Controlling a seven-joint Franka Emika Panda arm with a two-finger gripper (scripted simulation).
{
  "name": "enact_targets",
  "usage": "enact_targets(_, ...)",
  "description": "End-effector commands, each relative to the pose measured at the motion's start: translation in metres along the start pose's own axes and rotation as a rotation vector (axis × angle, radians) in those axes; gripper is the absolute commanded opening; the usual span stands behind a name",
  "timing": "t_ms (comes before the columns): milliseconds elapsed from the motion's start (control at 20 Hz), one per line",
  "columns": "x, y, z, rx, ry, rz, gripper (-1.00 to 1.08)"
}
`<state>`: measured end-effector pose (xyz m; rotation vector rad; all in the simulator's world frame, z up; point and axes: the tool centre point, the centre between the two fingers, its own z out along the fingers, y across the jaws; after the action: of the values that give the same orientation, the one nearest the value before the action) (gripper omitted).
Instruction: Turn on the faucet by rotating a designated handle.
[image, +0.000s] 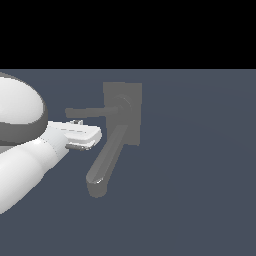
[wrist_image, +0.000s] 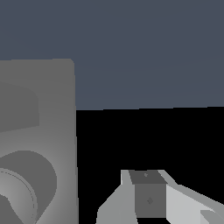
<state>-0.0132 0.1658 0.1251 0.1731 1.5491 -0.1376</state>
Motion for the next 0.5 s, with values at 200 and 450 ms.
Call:
enact_targets(200, 0.006, -0.004, -0.002, 0.007, 0.013, -0.010, -1.00)
enact_targets(450, -0.005, -0.002, -0.001, 0.007, 0.013, -0.010, -1.00)
